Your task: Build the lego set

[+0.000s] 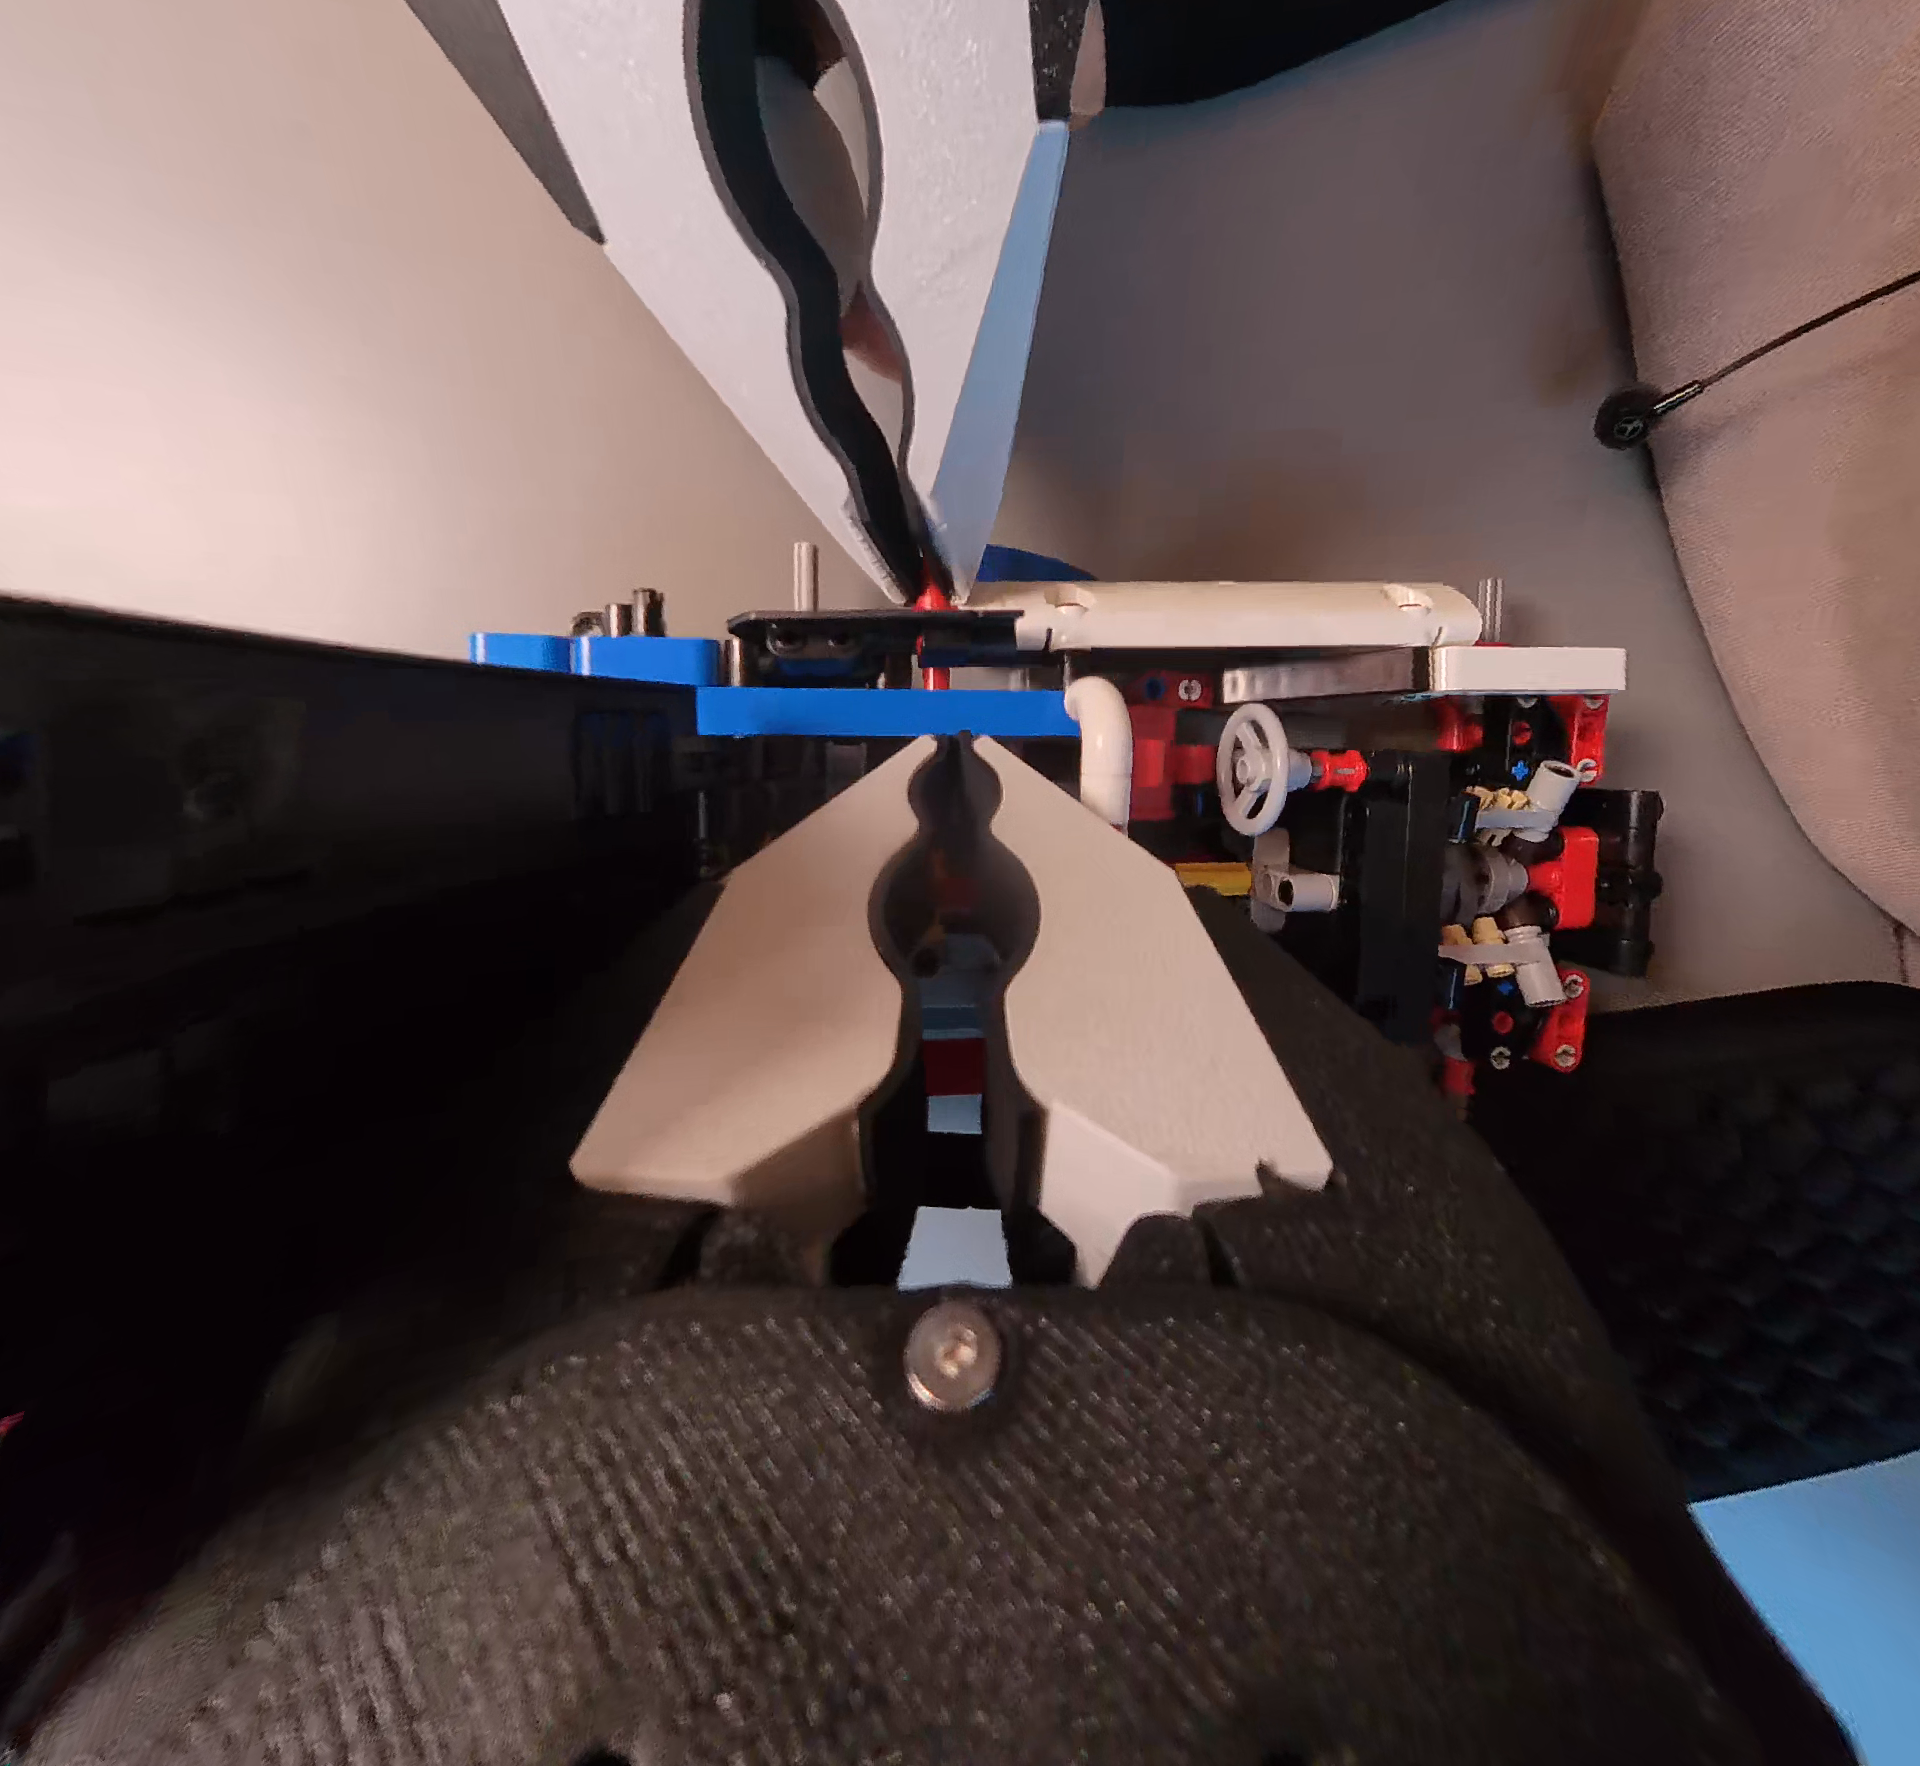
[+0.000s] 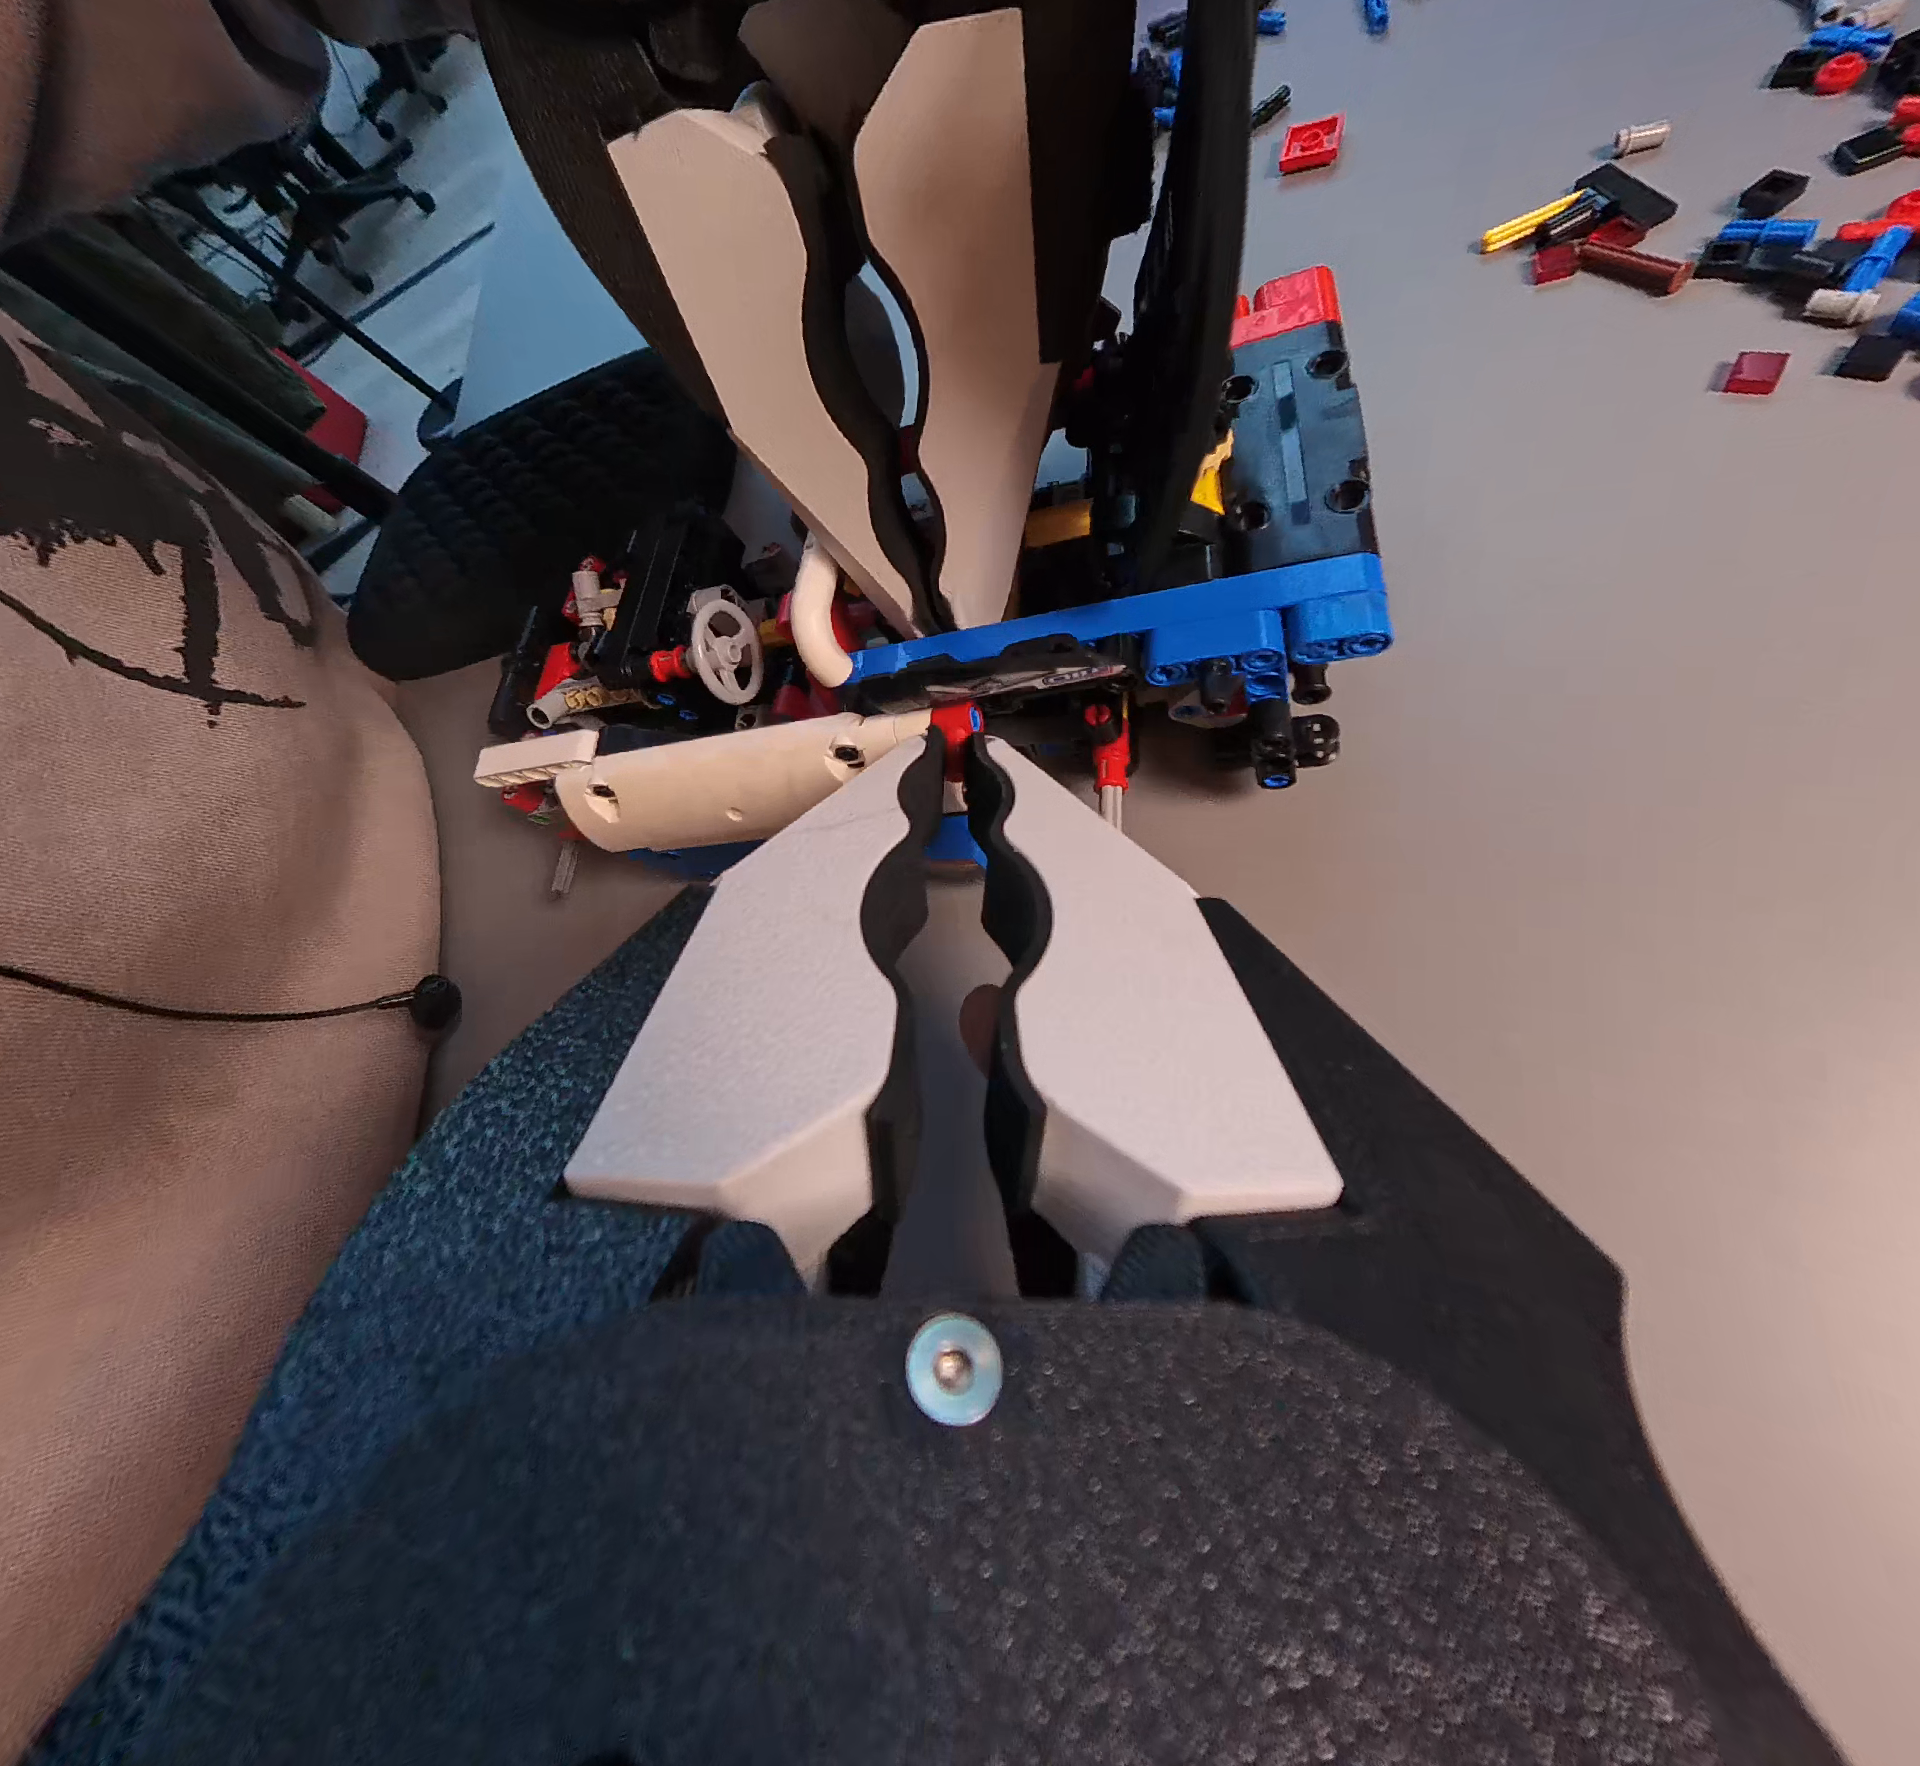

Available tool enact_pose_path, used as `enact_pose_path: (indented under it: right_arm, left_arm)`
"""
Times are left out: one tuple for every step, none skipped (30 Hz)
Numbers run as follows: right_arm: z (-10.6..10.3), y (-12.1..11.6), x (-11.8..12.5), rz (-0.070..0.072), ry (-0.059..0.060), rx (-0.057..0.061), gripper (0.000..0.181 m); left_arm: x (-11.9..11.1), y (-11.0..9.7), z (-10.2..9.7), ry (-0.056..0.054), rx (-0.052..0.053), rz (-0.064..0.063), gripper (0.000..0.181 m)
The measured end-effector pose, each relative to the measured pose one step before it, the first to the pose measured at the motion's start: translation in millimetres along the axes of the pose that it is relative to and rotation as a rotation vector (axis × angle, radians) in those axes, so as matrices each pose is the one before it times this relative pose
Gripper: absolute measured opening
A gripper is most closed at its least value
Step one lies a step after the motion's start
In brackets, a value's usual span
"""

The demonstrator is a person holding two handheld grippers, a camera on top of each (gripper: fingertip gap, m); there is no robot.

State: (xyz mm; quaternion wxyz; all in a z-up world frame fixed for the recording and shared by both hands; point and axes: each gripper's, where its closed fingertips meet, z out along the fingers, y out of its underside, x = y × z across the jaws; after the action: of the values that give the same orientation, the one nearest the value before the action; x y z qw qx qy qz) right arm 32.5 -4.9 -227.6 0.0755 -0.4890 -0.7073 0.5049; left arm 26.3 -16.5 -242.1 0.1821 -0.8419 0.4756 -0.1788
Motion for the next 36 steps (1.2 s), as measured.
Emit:
enact_pose_path:
  right_arm:
    - [-0.02,-0.23,0.33,-0.0021,0.0060,-0.0086,0.000]
    - [0.03,-0.46,0.81,-0.0043,0.0064,-0.0015,0.000]
    - [-0.12,0.15,0.13,0.0063,0.0002,-0.0022,0.000]
    - [-0.52,0.36,-0.38,0.0020,-0.0021,-0.0101,0.000]
    - [-0.91,0.48,-0.35,-0.0046,0.0007,-0.0141,0.000]
    - [-1.78,-1.87,-0.23,0.0035,0.0004,-0.0005,0.000]
    - [-1.61,-6.29,0.12,0.0096,0.0015,0.0305,0.000]
    - [-0.70,-6.42,0.30,-0.0061,0.0046,0.0318,0.000]
    - [0.94,-7.10,-11.35,0.0298,-0.0639,0.0292,0.000]
    - [1.38,5.90,-2.57,-0.0562,0.0036,-0.0525,0.000]
    - [-2.83,-0.31,2.62,-0.0124,0.0277,-0.0112,0.000]
    - [-5.81,-5.63,1.25,-0.0024,0.0057,0.0370,0.000]
    - [-7.48,-5.61,-0.25,0.0042,-0.0075,0.0418,0.000]
    - [-7.53,-3.30,2.53,-0.0062,0.0173,0.0255,0.000]
    - [-6.71,-0.66,3.49,-0.0114,0.0263,0.0070,0.000]
    - [-5.58,1.09,1.27,-0.0068,0.0103,-0.0030,0.000]
    - [-4.99,2.28,1.14,-0.0154,0.0128,-0.0130,0.000]
    - [-5.11,1.03,0.30,-0.0343,0.0149,-0.0024,0.000]
    - [-4.73,3.06,-2.48,-0.0347,-0.0003,-0.0158,0.001]
    - [-3.64,4.91,-5.92,-0.0181,-0.0218,-0.0251,0.007]
    - [-1.90,9.46,-7.03,-0.0116,-0.0269,-0.0480,0.014]
    - [0.53,11.85,-5.15,-0.0139,-0.0100,-0.0590,0.019]
    - [2.19,11.08,-5.94,-0.0165,-0.0116,-0.0466,0.020]
    - [3.44,9.85,-7.22,-0.0035,-0.0194,-0.0397,0.021]
    - [4.07,7.16,-4.89,0.0094,-0.0100,-0.0267,0.022]
    - [4.27,3.71,-1.29,0.0168,0.0069,-0.0107,0.021]
    - [4.53,2.75,-1.56,0.0183,-0.0008,-0.0094,0.021]
    - [4.27,4.36,-2.78,0.0078,-0.0076,-0.0306,0.021]
    - [3.43,1.31,-0.64,-0.0045,0.0120,-0.0186,0.021]
    - [2.81,0.43,-0.91,-0.0046,0.0084,-0.0176,0.018]
    - [2.84,-0.88,-2.90,-0.0008,-0.0065,-0.0112,0.018]
    - [3.13,-1.71,-0.37,0.0048,0.0047,-0.0051,0.015]
    - [3.34,1.79,1.59,0.0023,0.0126,-0.0239,0.010]
    - [2.93,2.97,3.07,-0.0013,0.0187,-0.0270,0.006]
    - [2.05,0.55,1.28,0.0062,0.0048,-0.0058,0.004]
    - [0.61,-0.41,-0.79,0.0159,-0.0098,-0.0007,0.004]
  left_arm:
    - [-0.41,0.47,0.22,-0.0017,-0.0074,0.0004,0.000]
    - [-0.49,0.01,-0.15,0.0000,0.0003,-0.0069,0.000]
    - [-0.19,-0.17,0.02,-0.0006,0.0026,-0.0038,0.000]
    - [0.37,-0.75,0.37,-0.0010,0.0015,0.0010,0.000]
    - [0.31,-0.94,0.61,-0.0012,-0.0015,0.0025,0.000]
    - [0.07,-0.90,0.88,-0.0015,-0.0013,0.0004,0.000]
    - [0.60,-1.88,1.60,0.0011,0.0041,-0.0027,0.000]
    - [2.56,-3.85,2.67,0.0112,0.0120,-0.0040,0.000]
    - [3.32,-6.10,3.36,0.0115,0.0158,-0.0043,0.000]
    - [1.83,-4.58,2.36,0.0044,0.0014,0.0070,0.000]
    - [-5.24,-1.97,0.63,-0.0379,-0.0087,0.0190,0.000]
    - [-2.26,-0.64,-1.33,-0.0151,-0.0091,0.0149,0.000]
    - [1.35,0.32,-0.88,0.0147,-0.0117,-0.0147,0.000]
    - [0.75,-0.56,-0.22,0.0023,0.0064,0.0045,0.000]
    - [1.14,0.30,0.04,0.0020,0.0070,0.0047,0.000]
    - [0.60,0.40,-0.05,0.0044,0.0045,-0.0135,0.000]
    - [-0.30,0.09,-0.58,0.0029,0.0054,-0.0140,0.000]
    - [-0.09,-0.09,-0.64,0.0028,0.0052,-0.0091,0.000]
    - [0.30,0.06,-0.29,0.0037,0.0031,-0.0055,0.000]
    - [0.34,0.28,0.02,0.0022,0.0028,-0.0014,0.000]
    - [0.55,0.56,0.16,0.0024,0.0016,0.0006,0.000]
    - [0.38,0.92,0.33,0.0011,-0.0004,0.0005,0.000]
    - [-0.07,0.88,0.18,-0.0036,-0.0020,0.0013,0.000]
    - [0.17,0.56,-0.21,-0.0032,-0.0003,0.0015,0.000]
    - [0.04,0.56,-0.37,-0.0025,0.0005,0.0016,0.000]
    - [-0.02,0.53,-0.34,-0.0031,0.0014,0.0037,0.000]
    - [0.01,0.33,-0.44,-0.0042,0.0031,0.0051,0.000]
    - [-0.10,0.36,-0.32,-0.0070,0.0014,0.0018,0.000]
    - [-0.30,0.59,-0.56,-0.0093,-0.0019,-0.0016,0.000]
    - [-0.11,0.38,-1.08,-0.0121,-0.0001,-0.0003,0.000]
    - [-0.25,-0.06,-1.66,-0.0157,0.0033,0.0000,0.000]
    - [-0.15,-0.21,-2.21,-0.0170,0.0063,-0.0009,0.000]
    - [0.52,-0.39,-2.52,-0.0141,0.0089,-0.0037,0.001]
    - [0.85,-0.24,-2.59,-0.0120,0.0110,-0.0077,0.001]
    - [0.74,-0.18,-2.25,-0.0125,0.0129,-0.0097,0.001]
    - [0.76,-0.25,-2.07,-0.0117,0.0144,-0.0100,0.000]
